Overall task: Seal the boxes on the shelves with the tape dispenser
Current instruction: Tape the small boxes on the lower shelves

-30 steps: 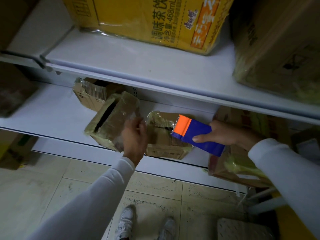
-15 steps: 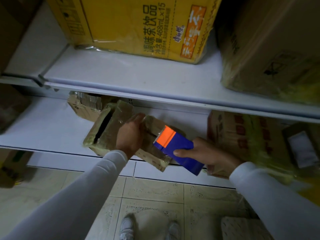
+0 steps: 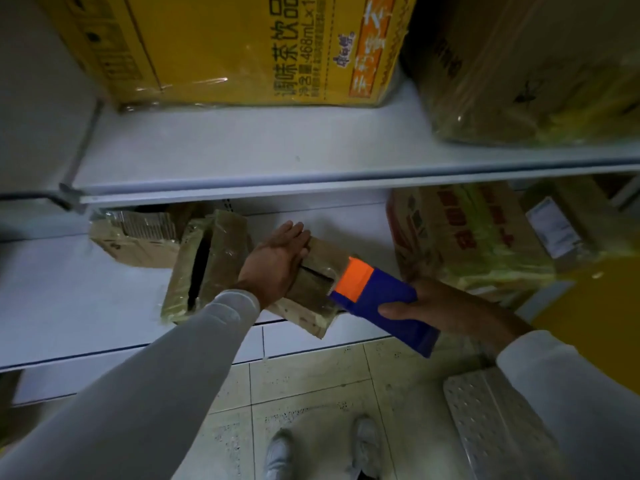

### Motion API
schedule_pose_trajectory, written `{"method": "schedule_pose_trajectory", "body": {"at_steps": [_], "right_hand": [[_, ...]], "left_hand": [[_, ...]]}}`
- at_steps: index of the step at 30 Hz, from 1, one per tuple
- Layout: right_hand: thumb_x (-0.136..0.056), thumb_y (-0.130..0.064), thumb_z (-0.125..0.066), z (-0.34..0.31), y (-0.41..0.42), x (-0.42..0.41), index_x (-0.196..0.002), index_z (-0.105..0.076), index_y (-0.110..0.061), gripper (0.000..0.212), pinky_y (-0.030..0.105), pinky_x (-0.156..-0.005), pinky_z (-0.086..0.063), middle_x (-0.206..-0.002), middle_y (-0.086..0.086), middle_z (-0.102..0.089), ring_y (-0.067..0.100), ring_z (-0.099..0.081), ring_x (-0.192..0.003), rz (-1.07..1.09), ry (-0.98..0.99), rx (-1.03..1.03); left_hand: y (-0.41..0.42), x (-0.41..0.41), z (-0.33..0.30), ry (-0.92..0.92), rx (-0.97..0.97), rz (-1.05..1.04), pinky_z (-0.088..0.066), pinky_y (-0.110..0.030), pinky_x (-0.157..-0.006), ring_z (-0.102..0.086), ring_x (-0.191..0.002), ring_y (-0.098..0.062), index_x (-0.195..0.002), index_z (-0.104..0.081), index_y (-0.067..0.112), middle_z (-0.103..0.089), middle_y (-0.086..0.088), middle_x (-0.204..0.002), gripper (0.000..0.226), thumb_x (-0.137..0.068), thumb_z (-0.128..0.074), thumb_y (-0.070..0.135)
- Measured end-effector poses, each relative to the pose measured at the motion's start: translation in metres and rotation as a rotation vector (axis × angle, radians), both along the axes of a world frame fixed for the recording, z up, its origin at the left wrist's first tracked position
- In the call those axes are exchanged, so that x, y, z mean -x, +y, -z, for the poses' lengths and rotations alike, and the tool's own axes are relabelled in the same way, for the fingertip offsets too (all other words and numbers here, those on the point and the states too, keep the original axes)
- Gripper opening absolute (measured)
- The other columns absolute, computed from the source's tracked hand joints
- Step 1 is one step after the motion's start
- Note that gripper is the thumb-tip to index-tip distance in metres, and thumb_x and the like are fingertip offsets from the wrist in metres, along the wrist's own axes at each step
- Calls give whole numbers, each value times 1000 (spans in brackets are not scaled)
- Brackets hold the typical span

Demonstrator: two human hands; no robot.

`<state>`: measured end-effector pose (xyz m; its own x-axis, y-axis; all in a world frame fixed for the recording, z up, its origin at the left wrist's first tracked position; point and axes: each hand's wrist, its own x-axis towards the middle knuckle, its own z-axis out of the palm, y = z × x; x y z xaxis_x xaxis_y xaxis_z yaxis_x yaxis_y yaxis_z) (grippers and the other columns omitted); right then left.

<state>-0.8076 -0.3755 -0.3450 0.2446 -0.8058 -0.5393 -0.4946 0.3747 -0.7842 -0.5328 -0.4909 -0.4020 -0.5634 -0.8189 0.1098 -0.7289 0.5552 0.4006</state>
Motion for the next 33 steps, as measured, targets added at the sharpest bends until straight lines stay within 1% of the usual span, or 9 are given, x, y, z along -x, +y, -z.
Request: {"method": "schedule_pose_trajectory", "body": {"at_steps": [5,9,14,16,19,23,27,30,33], "right_hand": [[-77,-54,-77,0,44,30,-108,-72,-10,54,49,-85,-54,-101,11,-76,30,-72,-93,105,52,-55],[-75,-59,-75,6,45,13,-96,-74,-14,49,38,-74,-52,-88,6,-77,25,-73,-82,126,135,-63],[-75,-58,-75,19,21,-14,-105,-68,-10,57,41,-85,-57,-96,11,-75,30,-72,-89,117,275,-36],[-73,-61,-73,26,19,-14,-107,-63,-12,61,45,-87,-57,-97,9,-72,26,-70,-88,45,474,0],[-81,-62,-65,42,42,-8,-88,-58,-18,45,26,-66,-50,-80,0,-66,15,-65,-71,-77,748,-72],[-84,-63,-64,60,65,-11,-63,-46,-22,50,21,-48,-33,-53,-5,-51,7,-49,-45,85,619,-35],[-85,-62,-64,56,66,-12,-62,-46,-22,49,18,-50,-33,-52,-6,-50,4,-48,-44,142,519,7],[-85,-62,-63,53,70,-8,-66,-50,-20,48,20,-54,-38,-57,-5,-55,8,-52,-49,140,481,-9],[-86,-62,-63,52,75,-3,-69,-52,-20,47,20,-57,-41,-61,-4,-58,9,-56,-53,146,459,-3]], "left_hand": [[-1,1,2,-20,18,37,-18,-32,-117,-26,-143,-25,-142,-42,10,-35,-9,-152,42,-102,-37,23],[-1,1,1,-23,17,31,-14,-29,-116,-25,-144,-24,-142,-42,11,-35,-9,-152,44,-102,-35,28],[3,4,2,-145,15,22,-8,-28,-114,-18,-146,-20,-147,-34,13,-28,-4,-155,72,-94,-22,61],[1,4,1,-189,21,12,-9,-30,-116,-15,-146,-18,-148,-32,15,-26,-3,-156,78,-90,-21,67],[3,7,0,-265,48,25,-9,-35,-118,-13,-147,-22,-148,-31,16,-24,-5,-157,81,-89,-14,67],[9,15,-14,-347,192,13,-13,-47,-116,-16,-144,-34,-142,-43,19,-22,-14,-156,58,-96,-34,53],[40,48,-33,-262,247,-119,-35,-49,-96,-44,-121,-35,-118,-65,23,-50,-10,-136,47,-87,-38,47],[67,72,-22,-329,13,-190,-28,-49,-105,-30,-135,-29,-142,-37,25,-32,-8,-149,69,-87,-29,66],[66,69,-7,-383,37,-106,-8,-45,-118,-9,-147,-27,-152,-11,21,-7,-10,-160,72,-93,-26,60]]}}
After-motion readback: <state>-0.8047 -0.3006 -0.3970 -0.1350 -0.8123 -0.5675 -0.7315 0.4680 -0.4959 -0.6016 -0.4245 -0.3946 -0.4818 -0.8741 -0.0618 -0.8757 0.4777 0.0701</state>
